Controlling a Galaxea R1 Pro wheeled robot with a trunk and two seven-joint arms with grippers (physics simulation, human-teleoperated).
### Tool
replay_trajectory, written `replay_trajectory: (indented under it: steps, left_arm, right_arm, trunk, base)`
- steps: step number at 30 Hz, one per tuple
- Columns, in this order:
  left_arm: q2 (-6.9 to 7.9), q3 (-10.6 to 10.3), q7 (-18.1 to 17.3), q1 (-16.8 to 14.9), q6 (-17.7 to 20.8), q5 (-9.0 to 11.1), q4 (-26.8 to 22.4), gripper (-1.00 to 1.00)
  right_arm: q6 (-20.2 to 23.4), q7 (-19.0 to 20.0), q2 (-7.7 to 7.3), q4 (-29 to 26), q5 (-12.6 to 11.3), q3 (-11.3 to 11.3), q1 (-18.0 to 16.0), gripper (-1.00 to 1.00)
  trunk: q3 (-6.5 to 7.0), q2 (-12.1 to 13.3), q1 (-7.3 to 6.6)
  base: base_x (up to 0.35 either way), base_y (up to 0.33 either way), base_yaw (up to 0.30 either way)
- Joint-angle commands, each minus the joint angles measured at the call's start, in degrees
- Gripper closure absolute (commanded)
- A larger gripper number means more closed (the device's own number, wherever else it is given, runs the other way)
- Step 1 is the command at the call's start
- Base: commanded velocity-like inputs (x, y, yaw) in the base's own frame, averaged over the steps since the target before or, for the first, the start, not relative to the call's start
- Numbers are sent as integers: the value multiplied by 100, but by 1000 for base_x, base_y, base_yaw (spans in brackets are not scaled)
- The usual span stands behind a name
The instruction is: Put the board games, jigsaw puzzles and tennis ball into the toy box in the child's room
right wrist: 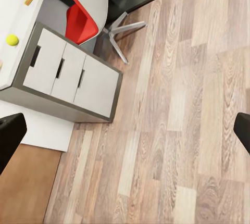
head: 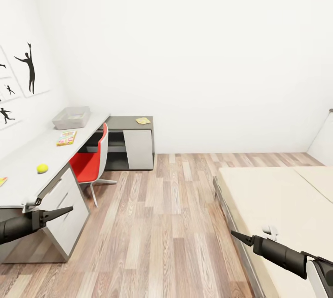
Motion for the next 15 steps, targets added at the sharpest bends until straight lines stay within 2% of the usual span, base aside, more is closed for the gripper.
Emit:
replay_trajectory:
  steps: [1, 15]
  left_arm:
    - [1, 1, -25, -5, 61, -8, -2, -100]
    - [-3, -2, -25, -5, 61, -6, -3, -100]
  right_arm:
    - [31, 10, 0, 0, -15, -5, -5, -100]
    - [31, 10, 0, 0, -15, -5, -5, -100]
  trunk:
    - [-13, -12, 3]
    - [-13, -12, 3]
  base:
    - [-35, 0, 0]
    - [-9, 0, 0]
